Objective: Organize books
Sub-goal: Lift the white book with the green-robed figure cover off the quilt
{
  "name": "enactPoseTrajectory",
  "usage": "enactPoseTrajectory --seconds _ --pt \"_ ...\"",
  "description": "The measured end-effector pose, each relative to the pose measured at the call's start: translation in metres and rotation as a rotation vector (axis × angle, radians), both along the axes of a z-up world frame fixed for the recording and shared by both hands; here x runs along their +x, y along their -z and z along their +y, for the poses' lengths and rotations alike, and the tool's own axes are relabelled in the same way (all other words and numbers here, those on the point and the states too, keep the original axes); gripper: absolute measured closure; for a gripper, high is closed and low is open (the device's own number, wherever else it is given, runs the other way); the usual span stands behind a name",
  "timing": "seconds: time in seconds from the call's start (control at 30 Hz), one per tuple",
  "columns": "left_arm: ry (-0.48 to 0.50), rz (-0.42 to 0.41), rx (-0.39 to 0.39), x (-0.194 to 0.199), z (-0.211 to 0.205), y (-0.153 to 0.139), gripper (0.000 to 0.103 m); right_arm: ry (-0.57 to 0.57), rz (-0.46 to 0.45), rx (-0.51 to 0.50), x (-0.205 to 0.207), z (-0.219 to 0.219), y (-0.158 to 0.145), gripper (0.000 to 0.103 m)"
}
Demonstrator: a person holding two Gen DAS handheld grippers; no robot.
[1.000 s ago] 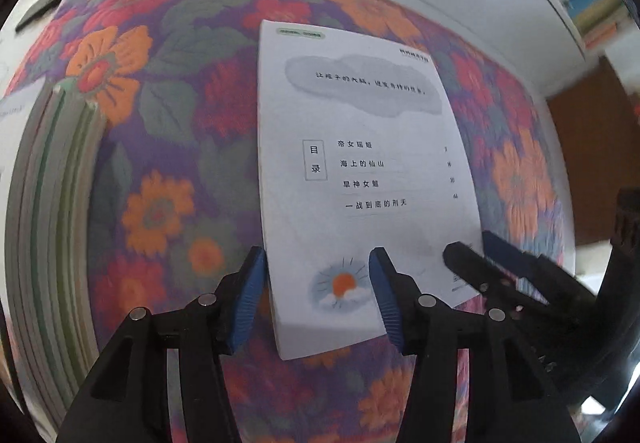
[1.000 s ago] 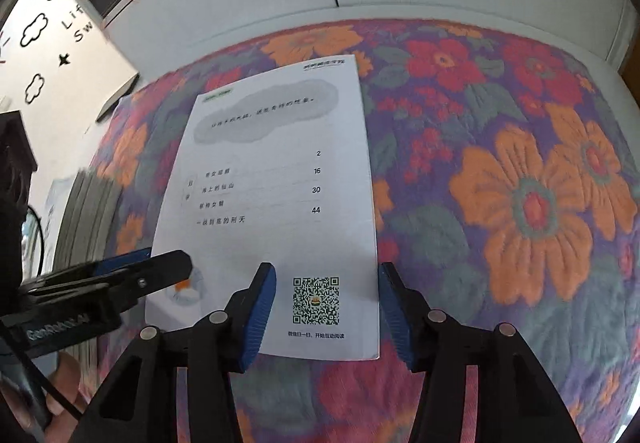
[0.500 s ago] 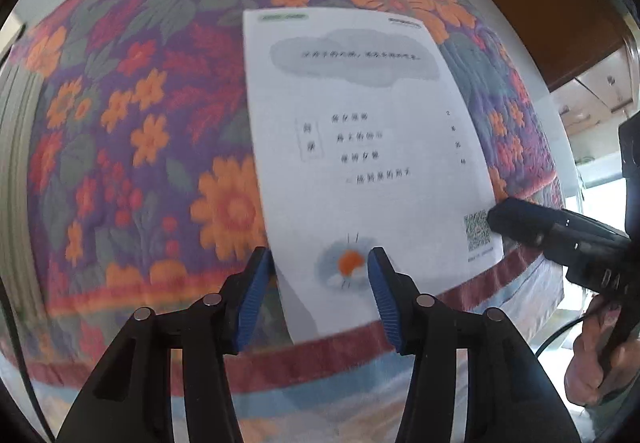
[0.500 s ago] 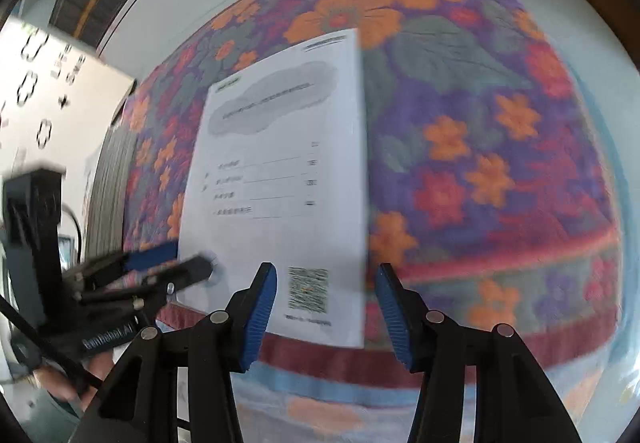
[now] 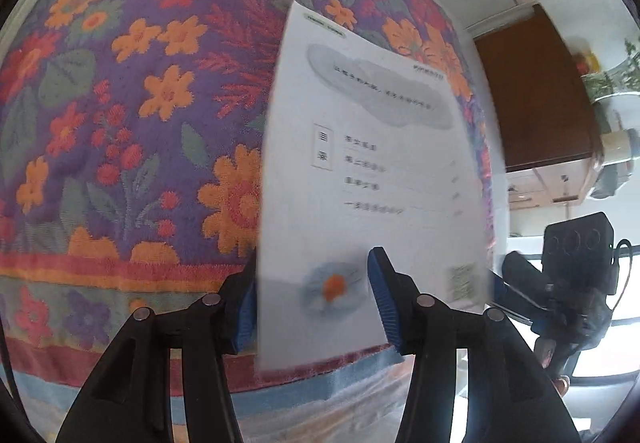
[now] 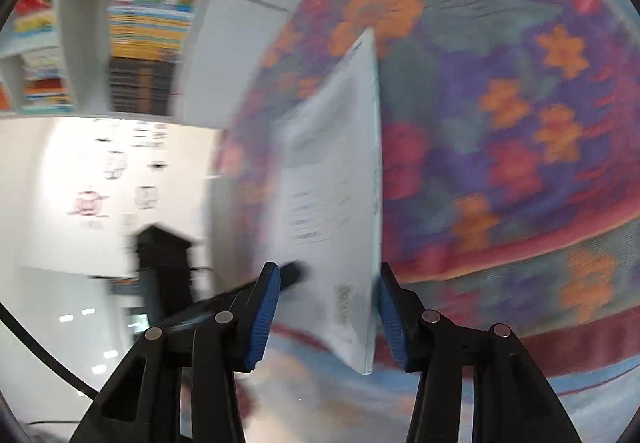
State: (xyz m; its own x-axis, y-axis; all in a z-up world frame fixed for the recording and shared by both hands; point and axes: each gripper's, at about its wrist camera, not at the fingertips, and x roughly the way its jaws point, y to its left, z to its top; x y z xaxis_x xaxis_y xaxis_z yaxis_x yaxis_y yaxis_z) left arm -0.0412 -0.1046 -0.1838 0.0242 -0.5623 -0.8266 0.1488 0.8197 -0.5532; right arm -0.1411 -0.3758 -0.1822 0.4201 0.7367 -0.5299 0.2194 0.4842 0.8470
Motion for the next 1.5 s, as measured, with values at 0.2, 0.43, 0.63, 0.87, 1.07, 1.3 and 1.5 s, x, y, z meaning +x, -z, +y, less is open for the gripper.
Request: enactPoseTrajectory --seconds 0.2,0.43,0.63,0.87,1.07,1.3,1.5 --pt "-0.033 0.065 -0.094 0.004 0.016 0.009 0.058 -0.007 0.013 -0.104 0.039 0.027 0.010 0.066" --pt "0.003 0.063 -0.136 -0.002 -0.006 0.005 0.056 -0.079 -0.109 -0.289 0.049 0.049 -0.043 0.070" --pt "-0.005 -0.038 0.041 -0.012 0.008 -0.019 0.057 -0.245 -0.282 -0.495 0.050 0.105 -0.109 0.070" --pt "-0.281 -0.178 0.109 -0.065 0.134 -0.083 0.057 -0.445 -0.261 -0.342 0.044 0.172 -0.101 0.070" --pt "-0.247 -0.164 0.108 -0.078 0.145 -0.077 0.055 -0.495 -0.193 -0.427 0.044 0.193 -0.073 0.068" --pt "-0.268 -0.091 0.169 -0.057 0.123 -0.029 0.055 -0.472 -0.070 -0.695 0.076 0.177 -0.018 0.057" --pt "-0.261 -0.084 0.208 -0.046 0.114 -0.008 0.055 -0.412 -0.055 -0.642 0.074 0.163 0.010 0.073"
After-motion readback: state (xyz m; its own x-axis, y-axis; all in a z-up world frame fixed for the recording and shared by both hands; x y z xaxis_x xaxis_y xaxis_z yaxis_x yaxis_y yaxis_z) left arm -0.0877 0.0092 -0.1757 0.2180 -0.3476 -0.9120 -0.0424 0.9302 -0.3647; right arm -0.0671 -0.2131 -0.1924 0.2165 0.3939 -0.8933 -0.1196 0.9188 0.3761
